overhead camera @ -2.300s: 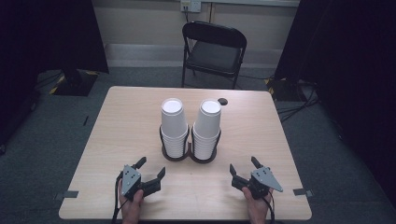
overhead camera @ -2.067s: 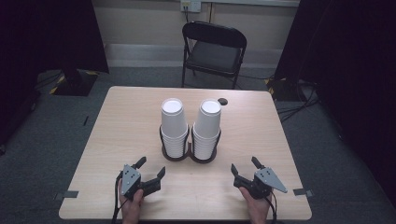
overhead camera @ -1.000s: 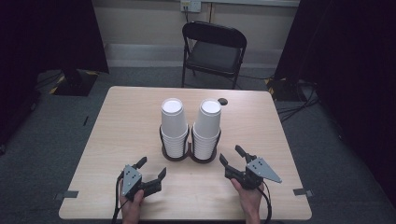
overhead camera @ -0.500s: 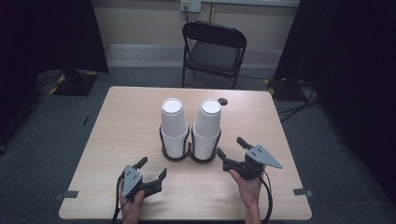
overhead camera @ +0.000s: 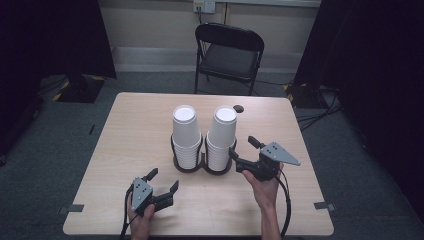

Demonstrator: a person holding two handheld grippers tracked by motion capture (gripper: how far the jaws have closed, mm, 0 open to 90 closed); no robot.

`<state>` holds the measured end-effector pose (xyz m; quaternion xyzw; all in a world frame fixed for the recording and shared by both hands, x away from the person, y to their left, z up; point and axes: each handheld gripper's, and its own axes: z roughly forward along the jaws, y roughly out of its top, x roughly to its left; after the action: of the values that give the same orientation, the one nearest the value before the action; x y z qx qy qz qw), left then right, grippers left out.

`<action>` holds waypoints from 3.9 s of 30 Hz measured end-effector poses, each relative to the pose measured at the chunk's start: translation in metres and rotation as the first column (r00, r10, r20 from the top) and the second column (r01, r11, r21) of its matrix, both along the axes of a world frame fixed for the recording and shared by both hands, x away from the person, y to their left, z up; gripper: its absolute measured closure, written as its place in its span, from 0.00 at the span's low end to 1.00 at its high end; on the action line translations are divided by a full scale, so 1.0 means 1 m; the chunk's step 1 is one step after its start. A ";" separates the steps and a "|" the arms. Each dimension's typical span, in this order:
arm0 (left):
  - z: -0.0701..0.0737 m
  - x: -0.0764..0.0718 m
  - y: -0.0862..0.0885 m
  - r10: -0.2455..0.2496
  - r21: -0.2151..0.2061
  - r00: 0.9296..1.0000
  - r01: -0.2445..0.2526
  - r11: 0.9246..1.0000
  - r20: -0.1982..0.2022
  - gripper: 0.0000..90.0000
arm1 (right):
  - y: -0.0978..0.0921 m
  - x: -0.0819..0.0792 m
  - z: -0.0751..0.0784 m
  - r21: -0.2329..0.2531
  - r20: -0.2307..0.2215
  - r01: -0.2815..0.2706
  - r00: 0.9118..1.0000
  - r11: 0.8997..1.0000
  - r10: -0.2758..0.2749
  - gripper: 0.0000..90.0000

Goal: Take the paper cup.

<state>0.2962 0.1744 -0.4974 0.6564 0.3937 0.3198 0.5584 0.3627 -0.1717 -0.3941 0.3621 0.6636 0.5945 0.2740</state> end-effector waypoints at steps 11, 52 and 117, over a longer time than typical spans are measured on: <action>0.000 0.000 0.000 -0.001 -0.010 1.000 0.001 1.000 -0.002 0.18 | 0.010 0.016 0.021 0.005 -0.003 -0.051 0.999 0.999 0.051 0.15; -0.001 -0.001 0.002 0.003 -0.033 1.000 -0.003 0.999 0.003 0.18 | 0.053 0.072 0.015 -0.040 -0.095 -0.066 0.994 0.997 0.062 0.12; -0.001 -0.001 0.002 0.002 -0.037 1.000 -0.002 0.999 0.005 0.18 | 0.052 0.072 0.019 -0.066 -0.076 -0.052 0.996 0.996 0.047 0.15</action>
<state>0.2953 0.1765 -0.4982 0.6447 0.3989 0.3144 0.5712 0.4350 -0.1193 -0.3746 0.3580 0.7019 0.5643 0.2465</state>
